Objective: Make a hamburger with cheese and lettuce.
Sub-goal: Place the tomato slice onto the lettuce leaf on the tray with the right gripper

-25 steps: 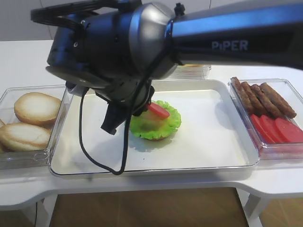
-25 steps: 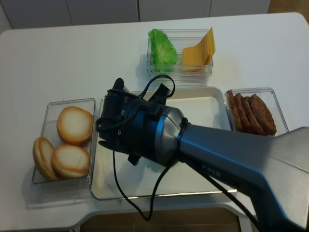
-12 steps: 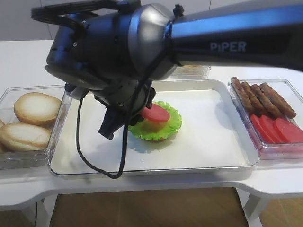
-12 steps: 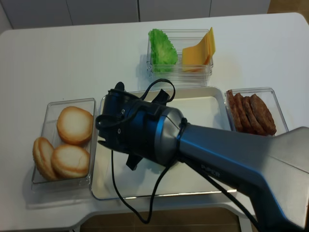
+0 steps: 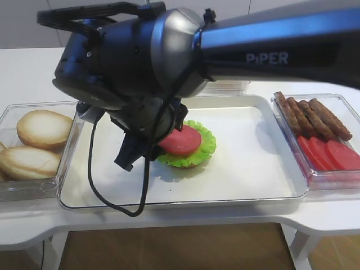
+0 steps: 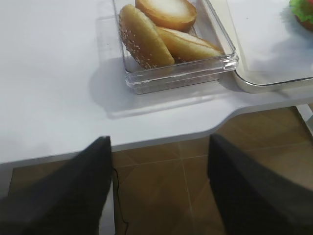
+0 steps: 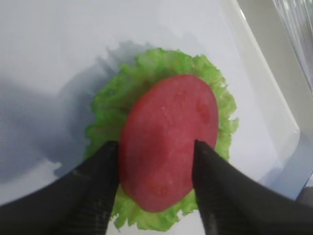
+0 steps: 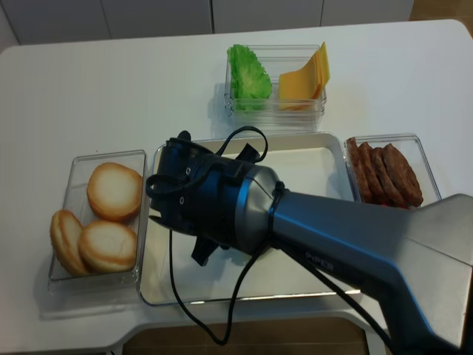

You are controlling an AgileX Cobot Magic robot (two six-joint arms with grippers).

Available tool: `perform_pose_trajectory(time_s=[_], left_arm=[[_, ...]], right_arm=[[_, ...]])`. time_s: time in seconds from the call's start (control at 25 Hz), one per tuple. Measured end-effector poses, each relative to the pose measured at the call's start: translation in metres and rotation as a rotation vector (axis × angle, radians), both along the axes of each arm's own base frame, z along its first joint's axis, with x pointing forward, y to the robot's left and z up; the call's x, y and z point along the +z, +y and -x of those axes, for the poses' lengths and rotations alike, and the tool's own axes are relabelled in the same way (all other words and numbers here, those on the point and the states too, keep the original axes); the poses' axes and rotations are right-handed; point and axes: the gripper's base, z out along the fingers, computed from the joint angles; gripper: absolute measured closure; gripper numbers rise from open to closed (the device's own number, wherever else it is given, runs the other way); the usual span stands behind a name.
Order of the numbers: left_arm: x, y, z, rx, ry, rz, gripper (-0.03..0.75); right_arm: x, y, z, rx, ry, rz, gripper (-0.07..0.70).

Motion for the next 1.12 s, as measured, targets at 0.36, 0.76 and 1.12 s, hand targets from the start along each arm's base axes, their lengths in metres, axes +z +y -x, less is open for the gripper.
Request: perform_pose_trajectory(time_s=[0.36,0.76,1.12], left_arm=[[0.0,0.0,0.0,0.0,0.0,0.0,0.257],[0.0,0.0,0.0,0.0,0.0,0.0,0.257],[0.0,0.0,0.0,0.0,0.0,0.0,0.257]], right_arm=[[-0.001,0.001,0.002,-0.003,0.026,-0.012,0.225],[0.007,0.0,0.006,-0.001,0.047,-0.045,0.223],[0.051,-0.05,-0.022,-0.149,0.163,-0.25,0.223]])
